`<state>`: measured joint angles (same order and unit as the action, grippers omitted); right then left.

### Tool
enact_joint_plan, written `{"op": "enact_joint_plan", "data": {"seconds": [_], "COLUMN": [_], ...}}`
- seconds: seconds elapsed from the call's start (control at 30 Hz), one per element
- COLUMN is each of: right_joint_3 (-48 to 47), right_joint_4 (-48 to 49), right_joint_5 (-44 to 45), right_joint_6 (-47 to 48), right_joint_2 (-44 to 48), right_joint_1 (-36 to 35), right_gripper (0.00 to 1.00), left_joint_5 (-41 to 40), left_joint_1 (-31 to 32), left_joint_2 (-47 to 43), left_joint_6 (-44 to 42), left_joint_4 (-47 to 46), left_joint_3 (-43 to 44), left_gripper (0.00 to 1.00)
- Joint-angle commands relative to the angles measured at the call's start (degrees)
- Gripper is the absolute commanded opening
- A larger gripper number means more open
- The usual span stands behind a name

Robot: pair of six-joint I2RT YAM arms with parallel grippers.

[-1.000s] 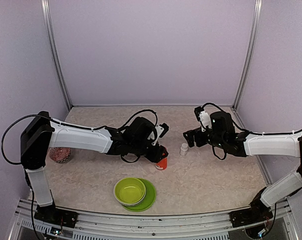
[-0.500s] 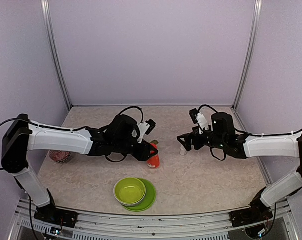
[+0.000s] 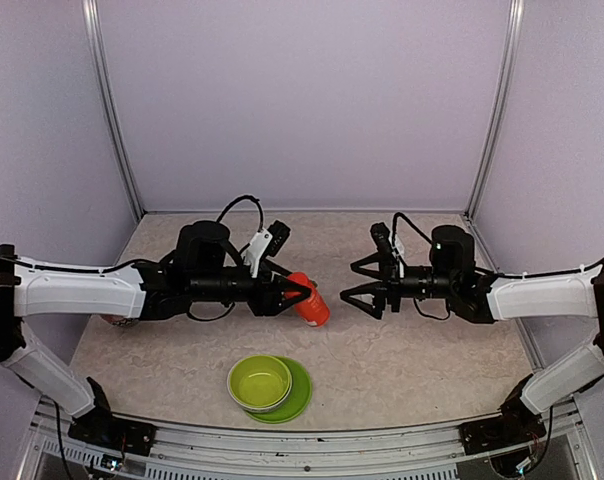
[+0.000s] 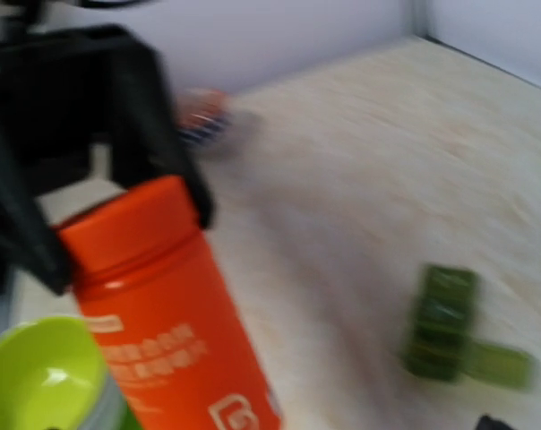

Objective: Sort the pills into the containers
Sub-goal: Pass from the left arm to the right

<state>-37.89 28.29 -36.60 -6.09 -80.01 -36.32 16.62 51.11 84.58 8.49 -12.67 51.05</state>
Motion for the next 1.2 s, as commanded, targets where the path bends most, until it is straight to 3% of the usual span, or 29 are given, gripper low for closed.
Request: {"op": "enact_joint_plan", "data": {"seconds": [0.0, 0.2, 0.57, 1.0, 1.17], "right_joint_3": [1.5, 2.3, -0.1, -2.5, -4.0], "right_joint_4": [7.9, 17.8, 23.4, 33.4, 34.3], "right_joint_5": [-12.1, -17.9, -19.8, -18.3, -17.8], "right_joint_6": [-2.4, -8.5, -12.8, -21.5, -22.7], "right_joint_2": [0.2, -0.5, -3.8, -9.6, -11.2], "right_joint_1": [0.4, 0.1, -2.9, -6.5, -7.6], "right_gripper": [0.97, 0.96, 0.94, 0.89, 0.82], "left_joint_5": [6.1, 7.7, 9.8, 8.3, 7.6], "left_joint_1": [-0.3, -0.3, -0.3, 0.9, 1.3], "left_joint_2": [-4.4, -7.8, -8.0, -4.6, -4.6], "left_joint_6": [0.0, 2.2, 7.1, 7.9, 7.1], "left_joint_4": [-11.5, -21.6, -36.6, -40.4, -40.0], "left_joint_3": [-3.1, -7.7, -10.6, -10.1, -10.2], "left_gripper": [0.26, 0.25, 0.24, 0.23, 0.23]}}
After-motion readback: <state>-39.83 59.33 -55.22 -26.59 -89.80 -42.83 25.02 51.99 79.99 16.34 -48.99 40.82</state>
